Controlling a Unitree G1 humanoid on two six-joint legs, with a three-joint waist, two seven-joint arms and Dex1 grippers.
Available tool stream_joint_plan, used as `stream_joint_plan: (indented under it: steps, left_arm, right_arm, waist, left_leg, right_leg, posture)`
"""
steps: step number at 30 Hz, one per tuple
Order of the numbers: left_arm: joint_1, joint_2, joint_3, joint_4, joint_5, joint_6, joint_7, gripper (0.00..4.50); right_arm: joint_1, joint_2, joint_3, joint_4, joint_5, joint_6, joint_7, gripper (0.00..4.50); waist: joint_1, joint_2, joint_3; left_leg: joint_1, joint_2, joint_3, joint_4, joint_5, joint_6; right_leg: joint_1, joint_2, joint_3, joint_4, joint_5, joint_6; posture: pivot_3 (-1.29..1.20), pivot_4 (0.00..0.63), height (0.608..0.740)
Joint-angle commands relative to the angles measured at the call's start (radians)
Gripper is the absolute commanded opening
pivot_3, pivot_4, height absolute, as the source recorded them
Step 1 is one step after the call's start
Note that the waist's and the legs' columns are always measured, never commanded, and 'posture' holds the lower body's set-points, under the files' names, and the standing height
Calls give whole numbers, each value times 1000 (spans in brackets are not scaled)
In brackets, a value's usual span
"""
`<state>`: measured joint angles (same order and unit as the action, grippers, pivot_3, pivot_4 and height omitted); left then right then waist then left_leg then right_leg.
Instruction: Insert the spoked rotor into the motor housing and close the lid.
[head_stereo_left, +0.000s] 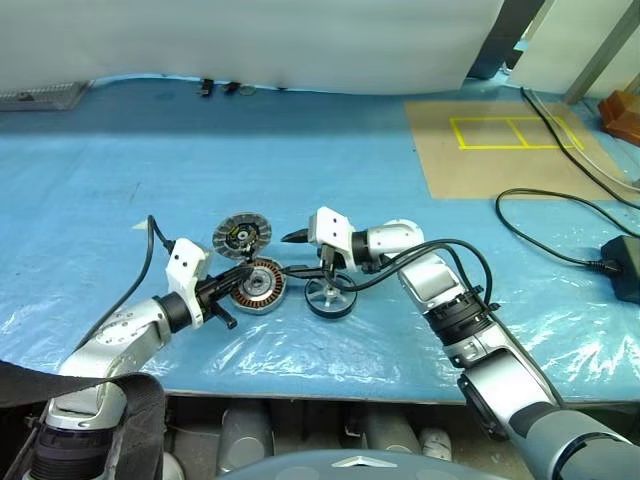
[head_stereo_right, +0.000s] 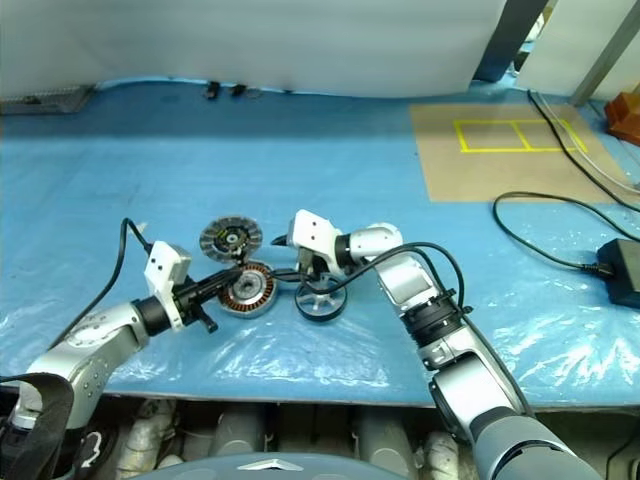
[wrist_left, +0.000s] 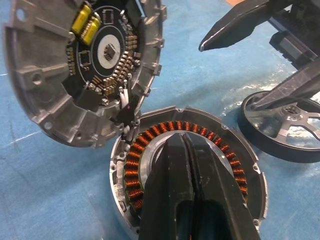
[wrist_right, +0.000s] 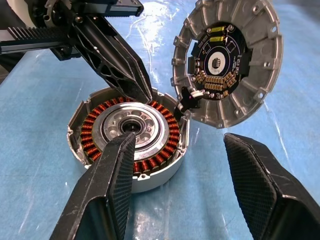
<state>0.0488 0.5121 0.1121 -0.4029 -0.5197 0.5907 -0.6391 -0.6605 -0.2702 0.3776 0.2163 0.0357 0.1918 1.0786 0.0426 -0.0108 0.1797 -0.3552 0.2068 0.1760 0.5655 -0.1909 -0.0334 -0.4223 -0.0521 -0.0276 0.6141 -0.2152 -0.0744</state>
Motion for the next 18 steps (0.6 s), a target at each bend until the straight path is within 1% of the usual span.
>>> stream_joint_plan:
  steps: [1,4,7,10,14,18]
  left_arm:
    - [51,-3,9,-70,16,-97,-24,29]
    - [99,-19,6,-110,32,-173,-25,29]
    - [138,-54,-8,-149,58,-259,-12,29]
    - [211,-81,-41,-201,96,-329,-4,29]
    - [292,-79,-105,-236,136,-353,-5,29]
    - [264,-102,-119,-232,153,-345,42,29]
  right_arm:
    - [-23,-45,-45,-93,100,122,82,2883]
    - [-35,-114,-54,-153,166,231,170,2883]
    - [-58,-189,-37,-179,172,279,228,2883]
    - [-74,-262,-8,-200,164,314,291,2883]
    - [-82,-320,28,-205,129,285,333,2883]
    - [-80,-332,67,-187,80,229,332,2883]
  waist:
    - [0,0,0]
    - [1,0,0]
    - [1,0,0]
    - [0,0,0]
    - [1,0,0]
    - [2,0,0]
  left_leg:
    - [0,0,0,0,0,0]
    - [0,0,0,-1,0,0]
    - [0,0,0,-1,0,0]
    - [0,0,0,-1,0,0]
    - [0,0,0,-2,0,0]
    - [1,1,0,-2,0,0]
  right_leg:
    - [0,0,0,0,0,0]
    - [0,0,0,-2,0,0]
    - [0,0,0,-2,0,0]
    - [0,0,0,-2,0,0]
    - [0,0,0,-3,0,0]
    - [0,0,0,-3,0,0]
  posture:
    - [0,150,740]
    - [0,150,740]
    - [0,150,740]
    - [0,150,740]
    - [0,150,740]
    - [0,150,740]
